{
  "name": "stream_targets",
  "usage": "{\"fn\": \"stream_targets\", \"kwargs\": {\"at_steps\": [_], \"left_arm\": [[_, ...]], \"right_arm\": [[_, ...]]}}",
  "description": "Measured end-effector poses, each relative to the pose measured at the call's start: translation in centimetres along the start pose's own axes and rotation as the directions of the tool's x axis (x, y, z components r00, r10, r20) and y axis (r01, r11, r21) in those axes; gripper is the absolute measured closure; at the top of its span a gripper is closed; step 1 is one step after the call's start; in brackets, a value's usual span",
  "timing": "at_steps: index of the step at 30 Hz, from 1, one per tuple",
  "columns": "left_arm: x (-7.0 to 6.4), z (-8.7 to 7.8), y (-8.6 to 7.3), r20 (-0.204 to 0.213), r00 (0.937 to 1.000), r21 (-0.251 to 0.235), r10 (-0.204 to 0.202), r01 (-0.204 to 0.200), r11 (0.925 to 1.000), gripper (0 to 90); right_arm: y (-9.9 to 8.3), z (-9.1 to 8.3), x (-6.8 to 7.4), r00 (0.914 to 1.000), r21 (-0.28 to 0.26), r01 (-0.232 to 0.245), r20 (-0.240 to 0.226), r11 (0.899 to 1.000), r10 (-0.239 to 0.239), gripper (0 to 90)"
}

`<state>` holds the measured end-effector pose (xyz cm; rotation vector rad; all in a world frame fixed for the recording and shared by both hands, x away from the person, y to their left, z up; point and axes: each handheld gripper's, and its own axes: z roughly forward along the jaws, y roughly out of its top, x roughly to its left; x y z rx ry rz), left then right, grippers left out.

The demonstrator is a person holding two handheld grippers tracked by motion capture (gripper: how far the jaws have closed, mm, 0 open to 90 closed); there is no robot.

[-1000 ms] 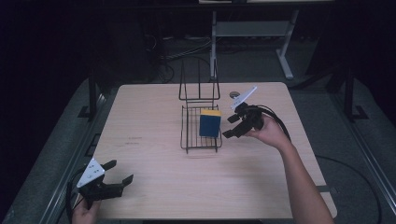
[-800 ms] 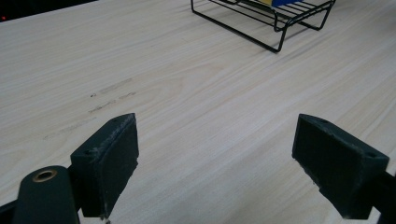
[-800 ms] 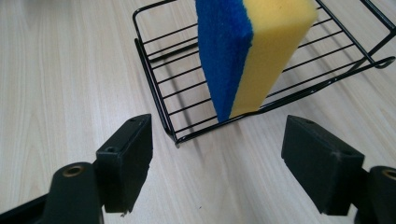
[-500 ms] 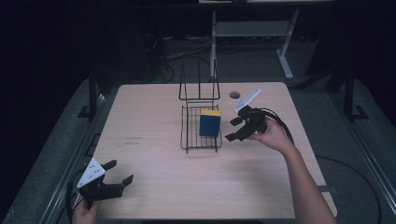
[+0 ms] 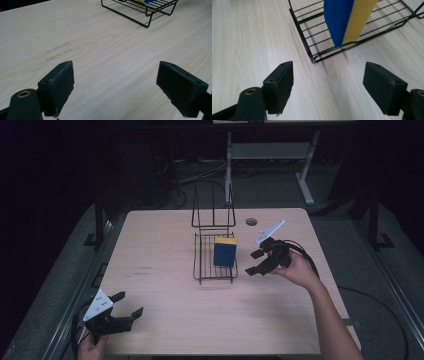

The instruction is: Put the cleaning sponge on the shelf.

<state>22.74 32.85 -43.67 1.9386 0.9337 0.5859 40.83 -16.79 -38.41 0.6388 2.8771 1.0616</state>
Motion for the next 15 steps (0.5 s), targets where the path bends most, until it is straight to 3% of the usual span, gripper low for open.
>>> {"fn": "stream_targets", "kwargs": {"at_steps": [10,15], "left_arm": [[-0.1,0.1,0.0,-0.002,1.0000,0.003,0.004,-0.004,1.0000,14.1],[-0.1,0.0,0.0,-0.004,1.0000,-0.001,0.002,-0.002,1.0000,14.1]], "right_arm": [[-1.5,-0.3,0.4,0.9999,0.014,-0.016,0.004,1.000,0.016,23.1],[-2.2,-0.6,0.9,0.9998,-0.012,-0.016,0.008,1.000,0.016,23.1]]}}
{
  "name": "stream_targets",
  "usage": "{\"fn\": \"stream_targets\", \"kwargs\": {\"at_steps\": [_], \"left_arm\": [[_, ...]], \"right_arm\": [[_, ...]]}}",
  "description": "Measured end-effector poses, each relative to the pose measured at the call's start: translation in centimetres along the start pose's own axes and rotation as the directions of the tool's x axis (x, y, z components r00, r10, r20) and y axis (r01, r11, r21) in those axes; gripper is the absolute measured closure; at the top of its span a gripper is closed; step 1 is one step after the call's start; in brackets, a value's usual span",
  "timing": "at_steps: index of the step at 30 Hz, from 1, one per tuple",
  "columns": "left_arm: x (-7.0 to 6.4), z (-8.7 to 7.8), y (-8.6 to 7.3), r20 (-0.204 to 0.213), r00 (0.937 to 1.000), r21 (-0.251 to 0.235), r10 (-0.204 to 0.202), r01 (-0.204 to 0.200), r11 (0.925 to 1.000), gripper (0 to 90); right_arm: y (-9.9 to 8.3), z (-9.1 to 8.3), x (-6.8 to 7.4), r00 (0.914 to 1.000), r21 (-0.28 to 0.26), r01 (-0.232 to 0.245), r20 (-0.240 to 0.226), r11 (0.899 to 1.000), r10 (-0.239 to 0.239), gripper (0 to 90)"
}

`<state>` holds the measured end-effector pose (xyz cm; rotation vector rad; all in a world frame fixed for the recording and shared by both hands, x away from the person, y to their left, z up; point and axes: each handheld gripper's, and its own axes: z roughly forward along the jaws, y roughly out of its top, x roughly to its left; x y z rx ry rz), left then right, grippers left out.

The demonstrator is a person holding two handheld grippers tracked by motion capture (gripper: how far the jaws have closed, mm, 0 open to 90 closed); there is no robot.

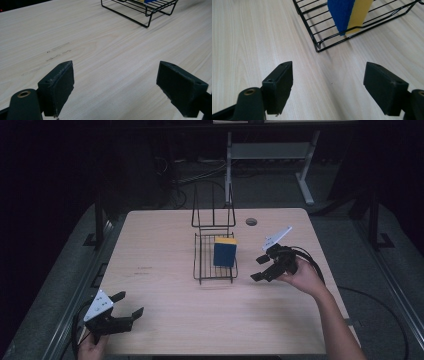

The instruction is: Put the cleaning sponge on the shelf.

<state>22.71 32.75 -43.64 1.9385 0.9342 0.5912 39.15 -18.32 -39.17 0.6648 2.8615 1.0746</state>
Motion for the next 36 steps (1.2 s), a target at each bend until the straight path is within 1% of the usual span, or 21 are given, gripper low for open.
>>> {"fn": "stream_targets", "kwargs": {"at_steps": [2,3,6,7,10,13,16,18,19,23,24,28,30,36], "left_arm": [[0.0,0.0,0.0,-0.002,1.0000,-0.001,-0.002,0.002,1.0000,14.1],[0.0,0.0,0.0,-0.002,1.0000,0.000,-0.002,0.002,1.0000,14.1],[0.0,0.0,0.0,-0.002,1.0000,-0.001,-0.002,0.002,1.0000,14.1],[0.0,0.0,0.0,-0.002,1.0000,0.002,-0.001,0.001,1.0000,14.1],[0.0,0.0,0.0,-0.002,1.0000,0.001,-0.001,0.001,1.0000,14.1],[0.0,0.0,0.0,-0.002,1.0000,0.000,-0.001,0.001,1.0000,14.1],[0.0,0.0,0.0,-0.002,1.0000,0.001,0.000,0.000,1.0000,14.1],[0.0,0.0,0.0,-0.003,1.0000,0.000,-0.002,0.002,1.0000,14.1],[0.0,0.0,0.0,-0.002,1.0000,-0.001,-0.003,0.003,1.0000,14.1],[0.0,0.0,0.0,-0.002,1.0000,0.000,-0.001,0.001,1.0000,14.1],[0.0,0.0,0.0,-0.002,1.0000,0.000,-0.001,0.001,1.0000,14.1],[0.0,0.1,0.0,-0.001,1.0000,0.005,0.001,-0.001,1.0000,14.1],[0.0,0.1,0.0,-0.003,1.0000,0.006,0.000,0.000,1.0000,14.1],[0.0,0.1,0.0,-0.001,1.0000,0.005,-0.001,0.001,1.0000,14.1]], "right_arm": [[-0.3,0.0,0.2,1.0000,0.001,0.002,0.001,1.000,-0.002,23.1],[-0.5,0.0,0.3,1.0000,0.012,0.001,0.002,1.000,-0.001,23.1],[-0.9,-0.1,0.6,1.0000,-0.004,-0.003,-0.004,1.000,0.003,23.1],[-1.0,-0.1,0.7,1.0000,-0.006,0.001,0.002,1.000,-0.001,23.1],[-1.5,-0.1,0.9,1.0000,0.001,0.000,0.003,1.000,0.000,23.1],[-2.0,-0.2,1.0,0.9999,0.003,-0.017,0.000,1.000,0.017,23.1],[-2.6,-0.2,1.2,0.9998,-0.001,-0.021,0.003,1.000,0.021,23.1],[-2.9,-0.3,1.3,0.9997,0.007,-0.024,0.007,1.000,0.024,23.1],[-3.0,-0.3,1.4,0.9997,0.000,-0.023,0.006,1.000,0.023,23.1],[-3.8,-0.5,1.7,0.9992,-0.002,-0.038,0.006,0.999,0.038,23.1],[-4.0,-0.6,1.8,0.9992,0.011,-0.039,0.011,0.999,0.039,23.1],[-4.7,-0.8,2.0,0.9992,0.000,-0.037,0.017,0.999,0.037,23.1],[-5.1,-0.9,2.2,0.9989,-0.004,-0.046,0.013,0.999,0.046,23.1],[-6.2,-1.0,2.6,0.9985,-0.002,-0.050,0.024,0.999,0.050,23.1]]}}
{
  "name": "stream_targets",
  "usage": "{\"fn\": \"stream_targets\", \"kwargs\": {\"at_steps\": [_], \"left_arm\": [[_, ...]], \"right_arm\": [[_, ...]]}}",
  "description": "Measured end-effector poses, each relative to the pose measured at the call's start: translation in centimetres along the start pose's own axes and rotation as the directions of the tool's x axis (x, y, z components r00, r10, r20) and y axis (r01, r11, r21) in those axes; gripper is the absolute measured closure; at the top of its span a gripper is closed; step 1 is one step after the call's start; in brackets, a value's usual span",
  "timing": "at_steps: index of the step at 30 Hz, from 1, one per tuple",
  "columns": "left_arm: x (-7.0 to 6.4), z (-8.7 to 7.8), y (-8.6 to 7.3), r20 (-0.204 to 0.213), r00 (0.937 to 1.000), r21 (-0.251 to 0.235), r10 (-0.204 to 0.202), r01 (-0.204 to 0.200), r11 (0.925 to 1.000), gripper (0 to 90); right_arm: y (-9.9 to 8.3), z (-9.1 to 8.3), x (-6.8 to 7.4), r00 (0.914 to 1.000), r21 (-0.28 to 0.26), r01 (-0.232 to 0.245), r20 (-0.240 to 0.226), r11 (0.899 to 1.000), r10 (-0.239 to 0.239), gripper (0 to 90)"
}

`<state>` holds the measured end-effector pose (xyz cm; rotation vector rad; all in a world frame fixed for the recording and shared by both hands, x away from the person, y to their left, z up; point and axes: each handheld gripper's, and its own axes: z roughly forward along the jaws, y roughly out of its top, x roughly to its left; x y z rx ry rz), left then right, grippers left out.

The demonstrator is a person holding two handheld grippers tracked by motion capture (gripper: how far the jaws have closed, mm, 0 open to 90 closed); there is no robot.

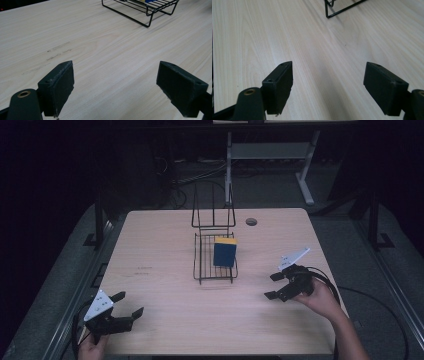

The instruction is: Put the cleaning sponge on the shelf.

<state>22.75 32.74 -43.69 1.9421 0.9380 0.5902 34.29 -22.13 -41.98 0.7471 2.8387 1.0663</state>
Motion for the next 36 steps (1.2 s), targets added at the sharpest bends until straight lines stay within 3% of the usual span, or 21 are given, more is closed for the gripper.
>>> {"fn": "stream_targets", "kwargs": {"at_steps": [36], "left_arm": [[-0.2,0.2,0.1,0.001,1.0000,0.002,0.004,-0.004,1.0000,14.1]], "right_arm": [[-4.9,-0.4,2.7,0.9988,-0.025,-0.017,0.045,1.000,0.018,23.1]]}}
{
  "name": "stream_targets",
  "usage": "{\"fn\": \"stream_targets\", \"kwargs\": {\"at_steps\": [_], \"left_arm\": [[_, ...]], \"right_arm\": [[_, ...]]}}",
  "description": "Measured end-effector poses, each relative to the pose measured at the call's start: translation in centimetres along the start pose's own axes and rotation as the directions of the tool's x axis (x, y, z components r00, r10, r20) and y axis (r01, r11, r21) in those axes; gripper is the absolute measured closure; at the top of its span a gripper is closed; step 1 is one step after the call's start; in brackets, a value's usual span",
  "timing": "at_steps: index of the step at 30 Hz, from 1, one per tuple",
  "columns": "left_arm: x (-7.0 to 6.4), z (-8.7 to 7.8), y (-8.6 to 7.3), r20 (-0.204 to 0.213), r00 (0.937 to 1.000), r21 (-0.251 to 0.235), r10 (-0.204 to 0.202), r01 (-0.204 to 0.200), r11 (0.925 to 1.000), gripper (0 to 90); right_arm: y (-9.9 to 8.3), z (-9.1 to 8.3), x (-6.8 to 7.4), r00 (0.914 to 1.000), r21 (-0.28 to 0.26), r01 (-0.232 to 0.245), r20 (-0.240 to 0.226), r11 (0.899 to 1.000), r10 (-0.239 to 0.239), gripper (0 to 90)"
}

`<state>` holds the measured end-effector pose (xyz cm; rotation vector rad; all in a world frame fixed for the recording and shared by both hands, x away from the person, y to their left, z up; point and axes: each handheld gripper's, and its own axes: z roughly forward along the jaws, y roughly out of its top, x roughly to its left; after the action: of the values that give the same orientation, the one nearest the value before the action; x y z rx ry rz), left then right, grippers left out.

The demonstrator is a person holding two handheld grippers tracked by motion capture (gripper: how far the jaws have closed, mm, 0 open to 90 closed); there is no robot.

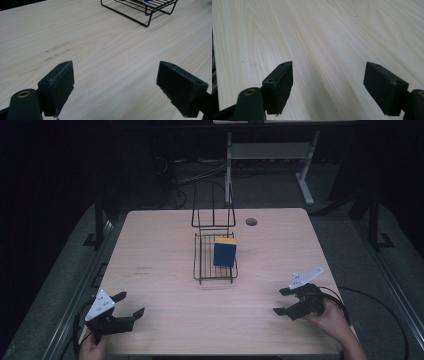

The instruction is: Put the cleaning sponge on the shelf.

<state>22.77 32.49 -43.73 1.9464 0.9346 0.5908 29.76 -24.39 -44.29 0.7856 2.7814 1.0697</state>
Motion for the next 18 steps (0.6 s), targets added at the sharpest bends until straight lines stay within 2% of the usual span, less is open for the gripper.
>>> {"fn": "stream_targets", "kwargs": {"at_steps": [18], "left_arm": [[-0.1,-0.1,0.0,-0.002,1.0000,-0.004,-0.005,0.005,1.0000,14.1]], "right_arm": [[-1.6,-0.4,1.7,1.0000,-0.027,0.001,0.009,1.000,0.000,23.1]]}}
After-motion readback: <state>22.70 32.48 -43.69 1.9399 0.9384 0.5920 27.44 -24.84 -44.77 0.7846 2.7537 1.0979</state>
